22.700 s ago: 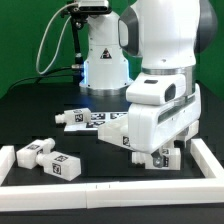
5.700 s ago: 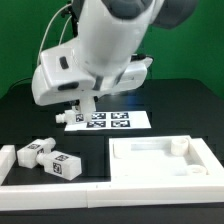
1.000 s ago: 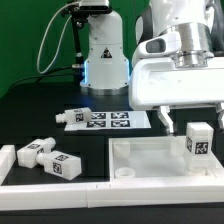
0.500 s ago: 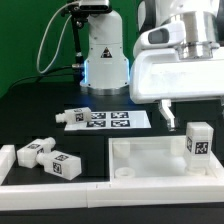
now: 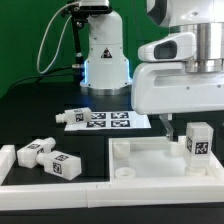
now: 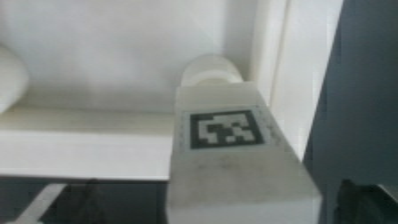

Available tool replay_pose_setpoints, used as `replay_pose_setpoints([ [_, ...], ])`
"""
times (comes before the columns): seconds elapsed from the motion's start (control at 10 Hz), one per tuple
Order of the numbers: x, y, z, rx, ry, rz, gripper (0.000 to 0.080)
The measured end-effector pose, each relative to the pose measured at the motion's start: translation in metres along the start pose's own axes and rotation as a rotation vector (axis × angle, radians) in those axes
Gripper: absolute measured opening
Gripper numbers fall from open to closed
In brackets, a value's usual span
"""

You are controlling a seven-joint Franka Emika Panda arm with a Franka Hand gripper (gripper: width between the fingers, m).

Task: Assemble one leg

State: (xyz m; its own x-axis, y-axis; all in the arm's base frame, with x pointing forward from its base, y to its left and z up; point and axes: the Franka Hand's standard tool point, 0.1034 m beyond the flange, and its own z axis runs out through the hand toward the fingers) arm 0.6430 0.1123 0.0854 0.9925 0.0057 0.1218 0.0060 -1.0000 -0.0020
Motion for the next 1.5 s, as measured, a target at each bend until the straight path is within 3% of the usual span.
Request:
replay_pose_setpoints([
  [0.1,0.0010,-0.0003,-0.0003,0.000,0.002,0.011,0.0649],
  [0.2,0.0008,-0.0003,-0.0001,0.000,0.002,0.035,0.0520],
  [0.3,0.0007,-0.0003,0.0000,0.000,0.002,0.045,0.0520],
  [0.5,0.0006,-0.0009,0.0001,0.002,0.001,0.183,0.0283],
  [0.8,0.0009,0.0004,0.0011,-0.002,0.009,0.441,0.0284],
  [0.9,0.0006,0.0019,0.0011,-0.010,0.009,0.611,0.0284],
  [1.2,-0.0033,0.0035,0.0023,0.010,-0.023,1.221,0.0285],
  [1.5,-0.0040,0.0047,0.0021,0.021,-0.030,1.296,0.0285],
])
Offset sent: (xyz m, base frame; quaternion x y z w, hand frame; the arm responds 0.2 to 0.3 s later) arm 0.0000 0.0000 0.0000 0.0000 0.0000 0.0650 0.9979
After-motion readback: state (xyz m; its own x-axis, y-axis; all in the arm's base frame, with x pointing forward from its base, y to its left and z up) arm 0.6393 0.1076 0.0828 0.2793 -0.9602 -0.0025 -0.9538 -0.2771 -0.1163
